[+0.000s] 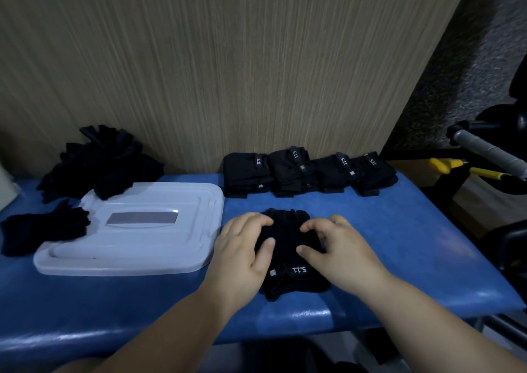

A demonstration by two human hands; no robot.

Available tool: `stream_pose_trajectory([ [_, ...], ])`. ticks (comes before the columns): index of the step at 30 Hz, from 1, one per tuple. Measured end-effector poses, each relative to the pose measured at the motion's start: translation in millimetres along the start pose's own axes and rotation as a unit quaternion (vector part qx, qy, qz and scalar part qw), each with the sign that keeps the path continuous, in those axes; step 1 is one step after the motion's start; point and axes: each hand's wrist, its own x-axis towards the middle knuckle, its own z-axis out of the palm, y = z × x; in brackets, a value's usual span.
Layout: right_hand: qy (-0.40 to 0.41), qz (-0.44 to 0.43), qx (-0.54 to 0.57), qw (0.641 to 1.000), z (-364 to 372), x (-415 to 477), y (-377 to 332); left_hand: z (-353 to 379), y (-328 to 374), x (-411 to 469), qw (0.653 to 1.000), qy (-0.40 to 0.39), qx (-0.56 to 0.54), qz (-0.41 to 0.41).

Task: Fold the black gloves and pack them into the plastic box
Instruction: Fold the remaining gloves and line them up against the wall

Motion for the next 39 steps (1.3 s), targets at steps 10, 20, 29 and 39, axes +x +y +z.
stream_pose_trajectory([
  [10,-0.194,-0.113,-0.104,0.969,9,0,4,4,-11,10,0.957,-0.256,0.133,0.043],
  [20,-0.236,-0.048,-0.188,0.952,7,1,9,-1,-14,6,0.946,-0.277,0.166,0.013],
  [29,-0.221,-0.029,-0.193,0.955,0,-1,19,-5,-16,1,0.95,-0.26,0.174,-0.001],
  [39,-0.084,-0.073,-0.134,0.985,-14,4,39,-16,-20,-2,0.984,-0.163,0.056,0.049],
])
